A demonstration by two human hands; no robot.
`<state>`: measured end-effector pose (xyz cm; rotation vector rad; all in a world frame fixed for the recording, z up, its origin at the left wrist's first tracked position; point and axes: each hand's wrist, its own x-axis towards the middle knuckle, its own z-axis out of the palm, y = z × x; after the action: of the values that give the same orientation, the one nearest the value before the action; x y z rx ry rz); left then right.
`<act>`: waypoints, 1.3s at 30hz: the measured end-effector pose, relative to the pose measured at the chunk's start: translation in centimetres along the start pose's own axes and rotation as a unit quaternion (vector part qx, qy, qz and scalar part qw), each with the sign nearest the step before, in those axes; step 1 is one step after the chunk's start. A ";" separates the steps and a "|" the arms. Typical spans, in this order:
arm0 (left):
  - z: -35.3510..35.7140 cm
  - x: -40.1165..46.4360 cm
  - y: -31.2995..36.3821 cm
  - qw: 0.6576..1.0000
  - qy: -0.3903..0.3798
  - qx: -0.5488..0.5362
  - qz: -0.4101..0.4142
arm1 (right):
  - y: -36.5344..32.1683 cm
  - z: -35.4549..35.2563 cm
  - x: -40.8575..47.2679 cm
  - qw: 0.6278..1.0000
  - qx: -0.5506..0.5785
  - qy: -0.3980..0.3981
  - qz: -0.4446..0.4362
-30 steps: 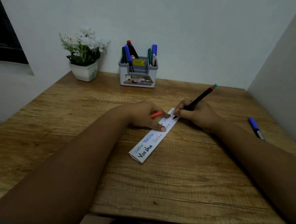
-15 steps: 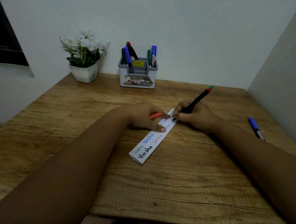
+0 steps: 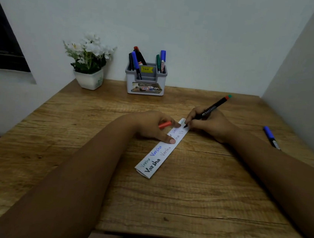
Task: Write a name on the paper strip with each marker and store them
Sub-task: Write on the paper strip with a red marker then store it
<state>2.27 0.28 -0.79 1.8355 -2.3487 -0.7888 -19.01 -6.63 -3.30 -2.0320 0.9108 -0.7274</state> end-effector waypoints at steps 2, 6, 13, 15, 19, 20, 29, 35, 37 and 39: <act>0.0 0.0 0.0 1.000 0.000 0.000 -0.002 | -0.2 0.1 0.0 0.999 -0.040 -0.007 -0.007; 0.0 0.0 0.1 1.000 -0.002 0.004 -0.002 | -0.3 0.2 -0.1 0.999 -0.048 -0.001 -0.002; 0.1 0.0 0.0 1.000 -0.003 0.006 -0.006 | -0.3 0.2 0.0 0.997 -0.074 -0.004 -0.008; 0.1 0.1 0.0 1.000 -0.005 0.005 -0.005 | -0.3 0.2 0.0 0.998 -0.068 0.004 -0.006; 0.1 0.2 -0.1 1.000 -0.006 0.016 -0.006 | -0.2 0.2 0.0 0.997 -0.079 0.007 -0.004; 0.1 0.2 -0.1 1.000 -0.007 0.015 -0.005 | -0.2 0.3 0.0 0.996 -0.084 0.004 -0.004; 0.0 0.2 -0.2 1.000 -0.009 0.013 -0.003 | -0.1 0.4 0.1 0.999 -0.044 0.012 0.010; 0.0 0.1 0.0 1.000 -0.010 0.011 -0.002 | 0.1 0.2 0.3 0.997 -0.073 0.012 0.013; 0.0 0.1 0.0 1.000 -0.011 0.011 -0.003 | 0.1 0.2 0.3 0.997 -0.077 0.012 0.014; -0.1 0.0 0.1 1.000 -0.010 0.010 -0.001 | 0.0 0.3 0.3 0.997 -0.067 0.022 0.015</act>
<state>2.20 0.29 -0.68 1.8476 -2.3758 -0.7912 -18.68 -6.73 -3.44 -2.1217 1.0369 -0.7138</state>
